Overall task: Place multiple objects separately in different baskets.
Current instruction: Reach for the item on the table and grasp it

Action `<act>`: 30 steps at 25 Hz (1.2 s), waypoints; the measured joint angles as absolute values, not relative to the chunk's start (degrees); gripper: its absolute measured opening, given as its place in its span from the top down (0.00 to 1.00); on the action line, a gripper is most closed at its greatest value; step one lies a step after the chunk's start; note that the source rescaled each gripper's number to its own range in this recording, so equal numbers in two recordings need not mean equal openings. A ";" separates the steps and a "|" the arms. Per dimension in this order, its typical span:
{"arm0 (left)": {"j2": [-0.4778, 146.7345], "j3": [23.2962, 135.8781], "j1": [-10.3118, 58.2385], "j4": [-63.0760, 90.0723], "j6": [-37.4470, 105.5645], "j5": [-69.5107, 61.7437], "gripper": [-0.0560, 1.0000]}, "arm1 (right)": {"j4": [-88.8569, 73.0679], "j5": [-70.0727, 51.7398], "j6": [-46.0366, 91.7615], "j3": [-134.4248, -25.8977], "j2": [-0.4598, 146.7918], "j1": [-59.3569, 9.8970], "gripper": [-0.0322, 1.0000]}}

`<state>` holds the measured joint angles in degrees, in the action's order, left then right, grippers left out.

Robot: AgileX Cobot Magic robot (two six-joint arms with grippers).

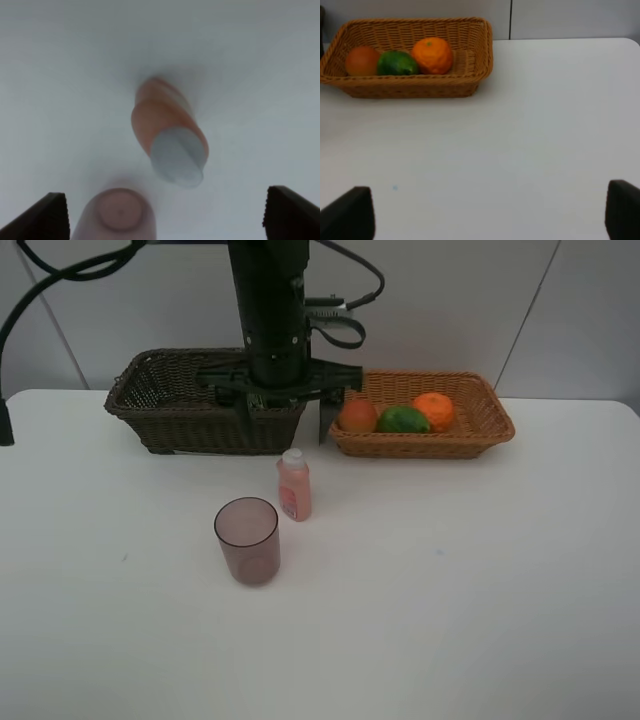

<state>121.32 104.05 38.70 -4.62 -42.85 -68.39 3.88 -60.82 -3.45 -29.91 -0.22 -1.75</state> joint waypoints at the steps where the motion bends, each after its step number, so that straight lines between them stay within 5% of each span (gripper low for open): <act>1: 121.32 103.92 38.70 -4.62 -43.97 -68.39 0.00 | 3.88 -60.82 -3.45 -29.91 -0.22 -1.75 0.00; 30: 124.85 95.91 38.23 -1.36 -49.56 -54.74 0.00 | 3.88 -60.82 -3.45 -29.91 -0.22 -1.75 0.00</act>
<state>124.85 95.91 38.23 -1.36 -49.56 -54.74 3.88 -60.82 -3.45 -29.91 -0.22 -1.75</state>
